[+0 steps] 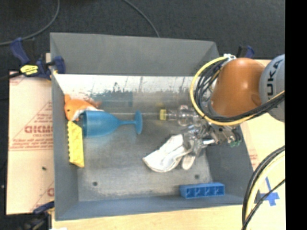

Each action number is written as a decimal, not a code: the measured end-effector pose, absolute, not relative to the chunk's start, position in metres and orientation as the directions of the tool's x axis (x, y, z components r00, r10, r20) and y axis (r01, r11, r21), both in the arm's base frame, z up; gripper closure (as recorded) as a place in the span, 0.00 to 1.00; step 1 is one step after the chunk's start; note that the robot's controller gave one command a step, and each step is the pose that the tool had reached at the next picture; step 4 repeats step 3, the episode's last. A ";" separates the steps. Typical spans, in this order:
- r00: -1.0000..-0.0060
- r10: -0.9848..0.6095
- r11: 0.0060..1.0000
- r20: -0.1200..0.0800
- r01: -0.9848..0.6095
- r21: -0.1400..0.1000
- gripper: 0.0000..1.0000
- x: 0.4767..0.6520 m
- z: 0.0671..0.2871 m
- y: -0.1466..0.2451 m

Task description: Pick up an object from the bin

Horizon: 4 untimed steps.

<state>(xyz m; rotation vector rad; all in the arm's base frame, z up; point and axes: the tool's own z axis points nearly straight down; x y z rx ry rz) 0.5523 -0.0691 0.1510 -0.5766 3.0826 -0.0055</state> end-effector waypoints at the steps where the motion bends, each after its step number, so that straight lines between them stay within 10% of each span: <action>1: -0.936 -0.352 0.936 -0.015 -0.352 -0.009 1.00 0.558 0.157 -0.068; 2: -0.968 -0.252 0.968 -0.013 -0.252 -0.006 1.00 0.563 0.080 -0.026; 4: -0.981 -0.195 0.981 -0.017 -0.195 -0.004 1.00 0.553 0.082 -0.023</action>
Offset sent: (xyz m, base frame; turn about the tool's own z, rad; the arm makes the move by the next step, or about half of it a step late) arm 0.0099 0.0515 -0.0810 0.1188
